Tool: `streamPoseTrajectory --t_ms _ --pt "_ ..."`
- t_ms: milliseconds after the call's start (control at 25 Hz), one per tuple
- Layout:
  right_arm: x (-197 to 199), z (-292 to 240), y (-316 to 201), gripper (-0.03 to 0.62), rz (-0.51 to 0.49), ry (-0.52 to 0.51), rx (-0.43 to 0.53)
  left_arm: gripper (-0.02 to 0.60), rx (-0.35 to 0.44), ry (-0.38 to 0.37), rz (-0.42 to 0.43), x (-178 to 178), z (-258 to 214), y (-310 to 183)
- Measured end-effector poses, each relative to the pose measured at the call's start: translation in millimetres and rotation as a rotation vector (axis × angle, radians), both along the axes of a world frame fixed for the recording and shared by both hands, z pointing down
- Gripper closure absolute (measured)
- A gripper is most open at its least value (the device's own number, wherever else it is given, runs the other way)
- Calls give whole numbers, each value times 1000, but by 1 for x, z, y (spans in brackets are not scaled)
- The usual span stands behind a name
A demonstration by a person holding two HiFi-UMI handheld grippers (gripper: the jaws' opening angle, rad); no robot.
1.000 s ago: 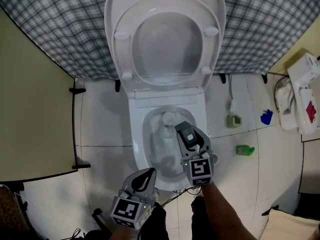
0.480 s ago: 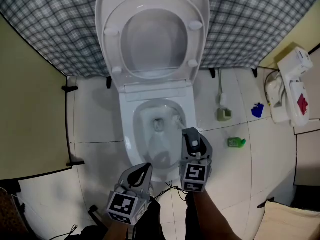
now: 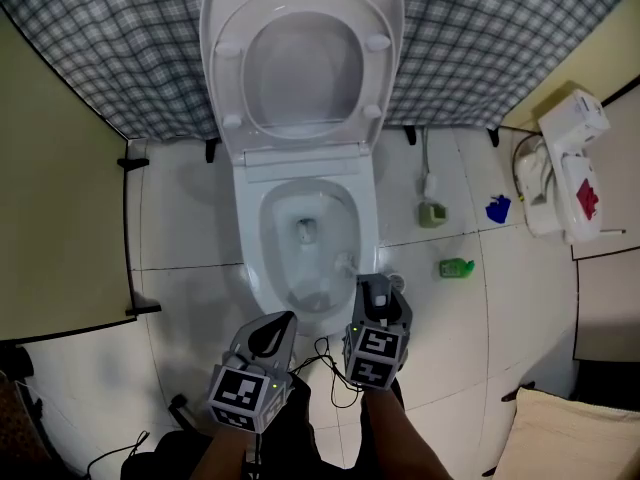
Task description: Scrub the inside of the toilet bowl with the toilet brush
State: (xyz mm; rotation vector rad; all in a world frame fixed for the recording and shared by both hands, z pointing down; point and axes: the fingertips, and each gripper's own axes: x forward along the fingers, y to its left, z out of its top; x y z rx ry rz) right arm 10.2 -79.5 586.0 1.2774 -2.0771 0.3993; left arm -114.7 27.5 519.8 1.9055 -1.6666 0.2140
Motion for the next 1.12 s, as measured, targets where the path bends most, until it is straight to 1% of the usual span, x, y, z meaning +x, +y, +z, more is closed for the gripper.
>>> streamPoseTrajectory --t_ms 120,400,600,760,1000,1120 --pt "0 -1 17 390 -14 23 -44 575 4 -1 -6 -2 -7 6" --pt "-3 -2 63 391 -84 71 -154 575 19 9 -10 3 -19 18" --pt "-14 -1 88 391 -114 70 -236 575 20 14 -10 2 -22 24" --pt "-29 3 99 391 -139 38 -277 575 9 17 -16 0 -16 29" --pt "-51 28 97 392 -167 -40 -325 574 3 14 -30 -4 -5 29" --pt "-65 40 85 392 -221 -72 -306 575 12 11 -46 -10 -2 27"
